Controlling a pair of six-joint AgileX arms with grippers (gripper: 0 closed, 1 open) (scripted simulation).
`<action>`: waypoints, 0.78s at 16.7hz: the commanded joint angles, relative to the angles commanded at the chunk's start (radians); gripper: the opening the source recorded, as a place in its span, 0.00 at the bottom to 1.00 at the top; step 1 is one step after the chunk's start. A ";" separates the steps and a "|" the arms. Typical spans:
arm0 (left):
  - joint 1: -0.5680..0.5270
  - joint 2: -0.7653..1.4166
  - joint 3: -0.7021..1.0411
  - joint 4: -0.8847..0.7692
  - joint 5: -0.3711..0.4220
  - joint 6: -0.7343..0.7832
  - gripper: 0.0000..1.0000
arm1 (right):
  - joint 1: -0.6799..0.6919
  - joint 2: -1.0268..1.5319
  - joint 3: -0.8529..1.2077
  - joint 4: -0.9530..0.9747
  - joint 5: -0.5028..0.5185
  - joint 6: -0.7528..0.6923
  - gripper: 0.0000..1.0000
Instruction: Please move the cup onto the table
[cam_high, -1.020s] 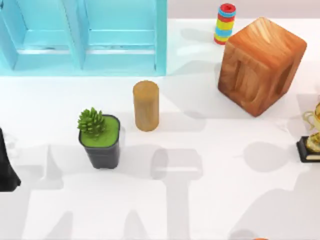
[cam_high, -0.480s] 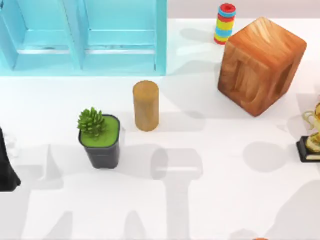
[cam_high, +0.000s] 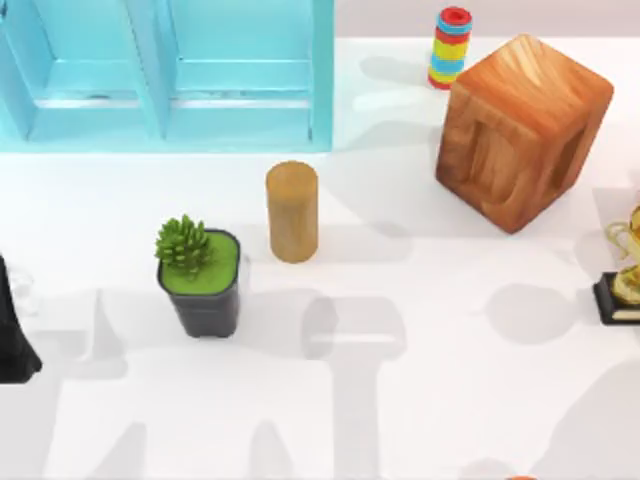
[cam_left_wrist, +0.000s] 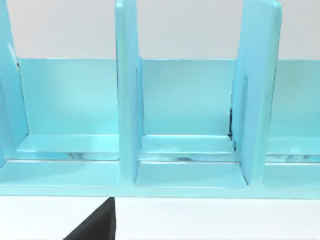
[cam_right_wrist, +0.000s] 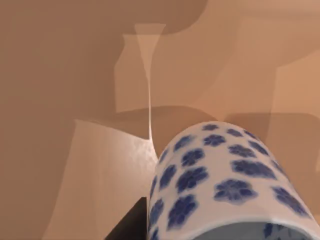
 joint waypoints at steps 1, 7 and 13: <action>0.000 0.000 0.000 0.000 0.000 0.000 1.00 | 0.000 0.000 0.000 0.000 0.000 0.000 0.55; 0.000 0.000 0.000 0.000 0.000 0.000 1.00 | 0.000 0.000 0.000 0.000 0.000 0.000 0.10; 0.000 0.000 0.000 0.000 0.000 0.000 1.00 | 0.000 0.000 0.000 0.000 0.000 0.000 0.00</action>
